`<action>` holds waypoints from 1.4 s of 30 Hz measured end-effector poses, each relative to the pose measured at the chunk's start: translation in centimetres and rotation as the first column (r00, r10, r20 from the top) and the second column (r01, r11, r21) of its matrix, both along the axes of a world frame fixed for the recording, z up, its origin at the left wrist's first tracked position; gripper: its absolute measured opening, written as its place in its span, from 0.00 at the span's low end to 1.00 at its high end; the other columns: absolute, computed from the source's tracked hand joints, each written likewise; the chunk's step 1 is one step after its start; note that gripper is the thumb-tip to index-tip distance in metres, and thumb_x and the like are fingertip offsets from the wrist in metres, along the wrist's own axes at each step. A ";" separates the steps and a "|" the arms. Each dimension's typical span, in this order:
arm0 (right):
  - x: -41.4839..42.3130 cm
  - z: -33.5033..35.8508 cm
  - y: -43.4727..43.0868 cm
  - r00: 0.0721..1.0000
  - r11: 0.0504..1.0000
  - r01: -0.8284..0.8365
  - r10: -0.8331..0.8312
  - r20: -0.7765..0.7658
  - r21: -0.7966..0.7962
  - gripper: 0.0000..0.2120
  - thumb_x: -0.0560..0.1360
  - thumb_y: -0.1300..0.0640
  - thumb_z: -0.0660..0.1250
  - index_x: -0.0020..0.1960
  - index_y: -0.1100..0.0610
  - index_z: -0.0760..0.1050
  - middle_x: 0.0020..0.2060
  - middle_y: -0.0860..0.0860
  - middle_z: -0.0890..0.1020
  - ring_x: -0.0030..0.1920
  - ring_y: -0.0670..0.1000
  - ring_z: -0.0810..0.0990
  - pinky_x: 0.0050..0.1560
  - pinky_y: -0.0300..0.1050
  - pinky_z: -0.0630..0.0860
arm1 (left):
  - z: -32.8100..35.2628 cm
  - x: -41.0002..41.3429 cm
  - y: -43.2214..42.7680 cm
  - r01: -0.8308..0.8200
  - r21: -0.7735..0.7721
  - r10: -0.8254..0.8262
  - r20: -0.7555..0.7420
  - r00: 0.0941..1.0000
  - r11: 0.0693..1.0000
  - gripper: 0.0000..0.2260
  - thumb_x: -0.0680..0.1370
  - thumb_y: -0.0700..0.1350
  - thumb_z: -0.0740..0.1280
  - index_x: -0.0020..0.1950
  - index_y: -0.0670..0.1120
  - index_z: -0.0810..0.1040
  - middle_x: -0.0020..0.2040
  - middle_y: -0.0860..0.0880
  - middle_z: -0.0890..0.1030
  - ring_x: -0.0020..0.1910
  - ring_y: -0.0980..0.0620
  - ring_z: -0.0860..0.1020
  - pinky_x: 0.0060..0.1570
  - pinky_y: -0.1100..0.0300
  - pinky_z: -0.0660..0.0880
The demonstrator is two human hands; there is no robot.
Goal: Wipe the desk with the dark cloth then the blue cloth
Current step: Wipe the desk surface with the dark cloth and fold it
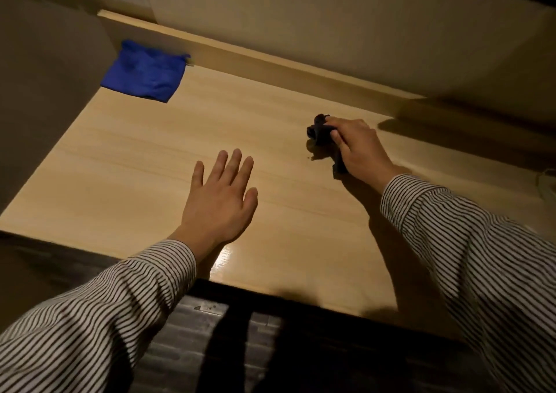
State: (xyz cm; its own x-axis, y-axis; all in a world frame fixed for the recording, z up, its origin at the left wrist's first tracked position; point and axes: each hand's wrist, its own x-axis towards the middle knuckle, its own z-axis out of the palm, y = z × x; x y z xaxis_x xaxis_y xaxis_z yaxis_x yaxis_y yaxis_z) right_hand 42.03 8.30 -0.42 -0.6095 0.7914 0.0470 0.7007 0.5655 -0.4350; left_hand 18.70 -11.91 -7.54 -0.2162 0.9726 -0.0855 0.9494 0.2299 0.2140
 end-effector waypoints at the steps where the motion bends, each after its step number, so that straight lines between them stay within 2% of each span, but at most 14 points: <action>1: -0.4 -0.3 1.8 1.000 1.000 -0.009 0.009 0.014 0.019 0.16 0.87 0.57 0.58 0.73 0.51 0.74 0.69 0.53 0.79 0.69 0.59 0.72 0.69 0.61 0.67 | 0.0 0.1 0.0 -0.003 -0.001 0.003 -0.006 1.000 1.000 0.31 0.85 0.63 0.41 0.88 0.55 0.46 0.88 0.52 0.44 0.87 0.50 0.40 0.82 0.37 0.40; 7: -3.1 -3.1 8.3 0.991 0.994 -0.080 0.071 0.115 0.074 0.19 0.87 0.52 0.55 0.77 0.47 0.70 0.79 0.47 0.69 0.76 0.57 0.65 0.69 0.60 0.61 | 0.4 0.4 -0.2 -0.018 -0.018 0.017 -0.044 0.999 1.000 0.30 0.86 0.63 0.42 0.88 0.56 0.44 0.88 0.53 0.43 0.86 0.51 0.40 0.83 0.39 0.41; 11: -2.9 -4.5 8.8 0.952 0.978 -0.195 0.172 0.252 0.070 0.23 0.87 0.43 0.48 0.81 0.40 0.60 0.83 0.45 0.57 0.82 0.52 0.53 0.74 0.60 0.53 | 0.4 0.4 -0.2 -0.026 -0.030 0.025 -0.048 0.999 0.999 0.30 0.86 0.64 0.42 0.88 0.57 0.45 0.88 0.54 0.43 0.86 0.52 0.39 0.83 0.39 0.41; 14: -2.3 -4.4 8.6 0.919 0.964 -0.266 0.244 0.308 0.029 0.24 0.86 0.40 0.44 0.82 0.37 0.53 0.84 0.44 0.52 0.84 0.55 0.46 0.76 0.64 0.48 | 0.6 0.5 -0.2 -0.024 -0.038 0.022 -0.052 0.998 0.999 0.31 0.86 0.64 0.42 0.88 0.56 0.45 0.88 0.54 0.43 0.86 0.51 0.39 0.83 0.39 0.41; 19: -0.9 -4.5 5.0 0.876 0.936 -0.352 0.327 0.354 0.007 0.25 0.85 0.37 0.39 0.82 0.34 0.47 0.84 0.42 0.49 0.84 0.57 0.45 0.76 0.68 0.47 | 0.7 0.5 -0.3 -0.021 -0.045 0.019 -0.051 0.999 0.999 0.31 0.86 0.64 0.40 0.88 0.56 0.44 0.88 0.54 0.43 0.86 0.51 0.40 0.83 0.40 0.41; 27: 2.3 -4.5 -5.4 0.837 0.896 -0.445 0.420 0.351 -0.012 0.26 0.86 0.40 0.41 0.83 0.38 0.49 0.84 0.42 0.49 0.84 0.54 0.44 0.78 0.66 0.48 | 1.0 0.3 -0.1 -0.014 -0.063 0.012 -0.034 0.999 0.998 0.31 0.85 0.64 0.41 0.88 0.56 0.44 0.88 0.52 0.43 0.86 0.50 0.40 0.83 0.38 0.41; 33: 4.4 -4.7 -13.4 0.852 0.897 -0.440 0.431 0.296 -0.040 0.25 0.87 0.41 0.43 0.83 0.38 0.49 0.84 0.41 0.48 0.84 0.51 0.42 0.80 0.62 0.45 | 1.3 0.4 -0.3 -0.002 -0.054 0.000 -0.029 1.000 0.999 0.32 0.85 0.63 0.41 0.88 0.55 0.45 0.89 0.51 0.45 0.87 0.48 0.42 0.82 0.36 0.42; 42: 6.5 -4.8 -21.7 0.909 0.919 -0.381 0.392 0.142 -0.099 0.21 0.87 0.45 0.54 0.80 0.39 0.62 0.82 0.37 0.55 0.83 0.45 0.45 0.78 0.55 0.49 | 2.0 1.1 -0.3 -0.009 -0.074 0.007 -0.022 1.000 0.997 0.30 0.86 0.60 0.44 0.88 0.52 0.48 0.89 0.48 0.46 0.87 0.45 0.44 0.82 0.36 0.43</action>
State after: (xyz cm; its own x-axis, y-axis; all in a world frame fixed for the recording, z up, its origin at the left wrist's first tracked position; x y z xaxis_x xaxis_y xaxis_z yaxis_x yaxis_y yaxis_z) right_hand 48.49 -13.45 -5.27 -0.8634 0.4903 -0.1186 0.4952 0.7790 -0.3845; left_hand 19.85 -12.19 -5.56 -0.2264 0.9621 -0.1520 0.9517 0.2517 0.1756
